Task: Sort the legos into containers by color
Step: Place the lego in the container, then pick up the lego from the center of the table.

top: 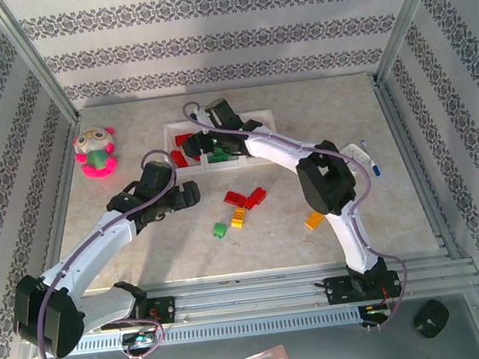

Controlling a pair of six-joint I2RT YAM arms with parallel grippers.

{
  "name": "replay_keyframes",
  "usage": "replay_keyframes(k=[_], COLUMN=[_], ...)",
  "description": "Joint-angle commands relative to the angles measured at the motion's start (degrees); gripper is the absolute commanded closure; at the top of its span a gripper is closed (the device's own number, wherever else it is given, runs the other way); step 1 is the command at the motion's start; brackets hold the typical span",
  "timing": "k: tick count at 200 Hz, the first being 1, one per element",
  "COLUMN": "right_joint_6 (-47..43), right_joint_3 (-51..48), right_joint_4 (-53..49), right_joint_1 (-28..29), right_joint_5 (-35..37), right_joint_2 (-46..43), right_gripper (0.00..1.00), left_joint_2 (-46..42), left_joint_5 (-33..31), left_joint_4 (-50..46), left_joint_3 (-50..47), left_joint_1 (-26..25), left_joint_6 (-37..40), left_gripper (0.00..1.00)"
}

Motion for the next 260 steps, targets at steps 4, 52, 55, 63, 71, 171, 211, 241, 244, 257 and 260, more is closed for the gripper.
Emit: replay_keyframes(k=[4,52,55,63,71,171,211,241,244,257,260], right_joint_6=[1.85,4.40,4.65,5.31,6.01,10.12,11.04,10.15,10.15,9.86,9.87], right_joint_3=[-10.11,-32.11,-33.40,-36.85,-40.02,-63.09,-64.84,-64.28,-64.17,-63.76,-63.71], right_joint_4=[6.62,8.43,8.36,7.95,7.51,-1.65,-1.88,-1.71,-1.73,-1.45,-1.38], right_joint_1=[-2.16,-6.01,-6.35,-7.31,-8.49,-21.16,-21.50,-21.60,-21.63,-21.64,-21.68], right_joint_5=[1.78,7.79,8.34,9.31,10.17,15.71,15.01,14.40,14.40,14.12,14.09], right_joint_2=[-10.62,-29.15,-30.15,-33.41,-36.53,-64.02,-65.72,-64.70,-64.47,-63.94,-63.76], right_gripper=[0.14,0.13,0.13,0.13,0.13,0.14,0.14,0.14,0.14,0.14,0.14], left_joint_2=[2.08,12.39,13.17,15.37,17.76,43.50,49.79,53.42,53.69,54.83,55.07], left_joint_5=[1.86,4.35,4.64,5.01,5.15,7.55,8.65,7.80,7.79,7.94,7.88], left_joint_4=[5.06,3.37,3.30,3.10,2.92,-8.30,-11.47,-12.12,-11.89,-10.91,-10.63], left_joint_3=[1.41,10.01,10.76,12.53,14.38,39.01,44.78,46.97,47.02,46.96,46.96], left_joint_1=[-1.61,-8.39,-8.75,-9.98,-11.18,-18.80,-19.35,-19.46,-19.46,-19.52,-19.52], left_joint_6=[13.52,29.85,30.44,31.80,32.49,35.46,34.27,32.07,31.98,31.38,31.20], left_gripper=[0.01,0.00,0.00,0.00,0.01,0.10,0.16,0.23,0.24,0.28,0.29])
